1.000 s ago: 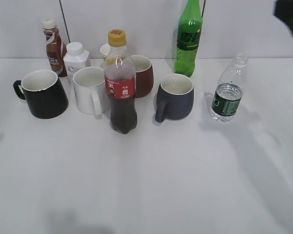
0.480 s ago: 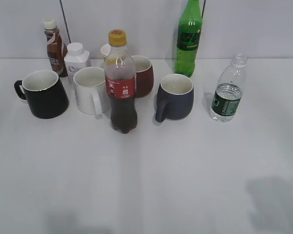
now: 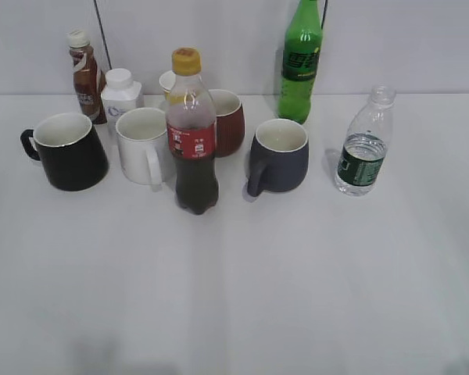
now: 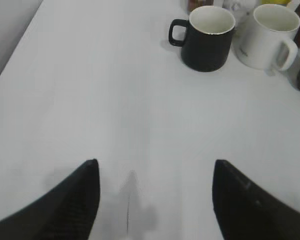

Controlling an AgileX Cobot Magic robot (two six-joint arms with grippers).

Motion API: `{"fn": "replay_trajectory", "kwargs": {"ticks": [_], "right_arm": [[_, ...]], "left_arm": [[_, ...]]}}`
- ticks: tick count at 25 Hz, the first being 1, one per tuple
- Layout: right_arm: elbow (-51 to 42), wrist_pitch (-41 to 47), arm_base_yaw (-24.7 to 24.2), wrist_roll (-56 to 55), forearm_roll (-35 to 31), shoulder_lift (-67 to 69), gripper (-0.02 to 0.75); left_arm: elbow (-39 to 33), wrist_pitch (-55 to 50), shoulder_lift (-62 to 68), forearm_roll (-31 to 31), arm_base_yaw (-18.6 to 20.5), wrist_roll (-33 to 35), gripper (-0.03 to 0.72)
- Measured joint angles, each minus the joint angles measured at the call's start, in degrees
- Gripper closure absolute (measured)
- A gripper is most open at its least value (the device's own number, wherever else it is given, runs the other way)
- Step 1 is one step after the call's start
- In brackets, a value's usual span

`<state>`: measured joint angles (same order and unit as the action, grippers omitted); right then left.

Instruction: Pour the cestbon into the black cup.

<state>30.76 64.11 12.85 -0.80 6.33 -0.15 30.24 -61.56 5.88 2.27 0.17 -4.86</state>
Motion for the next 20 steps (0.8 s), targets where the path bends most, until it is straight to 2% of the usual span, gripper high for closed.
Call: {"fn": "replay_trajectory", "kwargs": {"ticks": [6,12,20], "right_arm": [[-1.63,-3.88,0.00,0.00,1.35,-0.39,0.146],[-1.63,-4.39,0.00,0.00,1.35,-0.38,0.158],[-1.78,-4.60,0.00,0.00,1.43,-0.41,0.166]], "left_arm": [[-0.19,0.48,-0.33,0.36,-4.52,0.17,0.149],[-0.19,0.66,-3.12,0.36,-4.86,0.22,0.150],[-0.23,0.75,-6.12,0.36,-4.86,0.28,0.245]]}}
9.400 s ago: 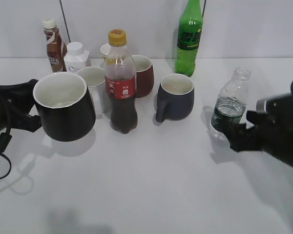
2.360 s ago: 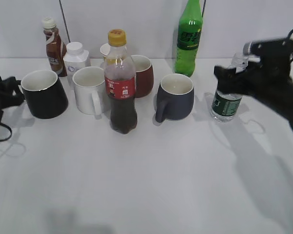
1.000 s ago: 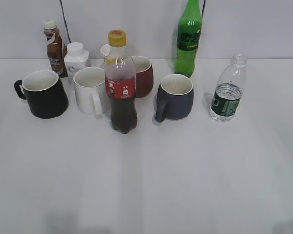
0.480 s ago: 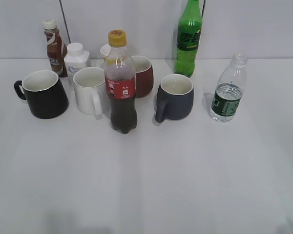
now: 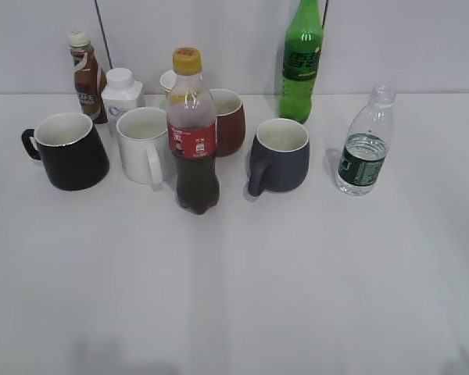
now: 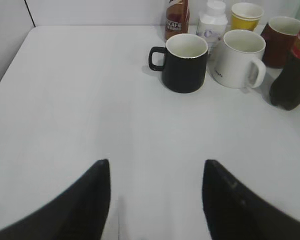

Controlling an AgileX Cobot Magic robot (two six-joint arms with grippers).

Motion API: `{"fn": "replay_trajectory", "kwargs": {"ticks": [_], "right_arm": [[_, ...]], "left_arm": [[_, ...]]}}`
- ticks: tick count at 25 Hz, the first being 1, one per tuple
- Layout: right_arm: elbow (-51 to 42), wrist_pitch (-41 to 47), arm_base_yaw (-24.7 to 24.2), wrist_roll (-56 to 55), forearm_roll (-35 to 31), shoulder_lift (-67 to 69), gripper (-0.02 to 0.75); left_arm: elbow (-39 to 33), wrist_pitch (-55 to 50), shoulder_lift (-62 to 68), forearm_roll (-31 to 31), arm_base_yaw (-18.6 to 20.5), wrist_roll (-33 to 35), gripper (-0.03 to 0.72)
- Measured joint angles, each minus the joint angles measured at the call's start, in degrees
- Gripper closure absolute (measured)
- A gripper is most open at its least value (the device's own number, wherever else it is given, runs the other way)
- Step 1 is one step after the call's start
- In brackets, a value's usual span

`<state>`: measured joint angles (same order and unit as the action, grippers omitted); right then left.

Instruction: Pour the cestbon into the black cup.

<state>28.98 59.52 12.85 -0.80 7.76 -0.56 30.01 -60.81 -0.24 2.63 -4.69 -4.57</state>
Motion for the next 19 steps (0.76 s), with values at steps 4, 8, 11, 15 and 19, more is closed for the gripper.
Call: {"fn": "replay_trajectory", "kwargs": {"ticks": [4,8,11,15,19], "right_arm": [[0.00,0.00,0.00,0.07,0.00,0.00,0.166],[0.00,0.00,0.00,0.07,-0.05,0.00,0.166],[0.00,0.00,0.00,0.07,-0.05,0.00,0.167],[0.00,0.00,0.00,0.07,-0.05,0.00,0.167],[0.00,0.00,0.00,0.07,-0.05,0.00,0.167]], "left_arm": [[0.00,0.00,-0.11,0.00,0.00,0.00,0.280],[0.00,0.00,-0.11,0.00,0.00,0.05,0.291],[0.00,0.00,-0.11,0.00,0.00,0.05,0.292],[0.00,0.00,-0.11,0.00,0.00,0.05,0.293],[0.00,-0.06,-0.11,0.00,0.00,0.05,0.306]]}}
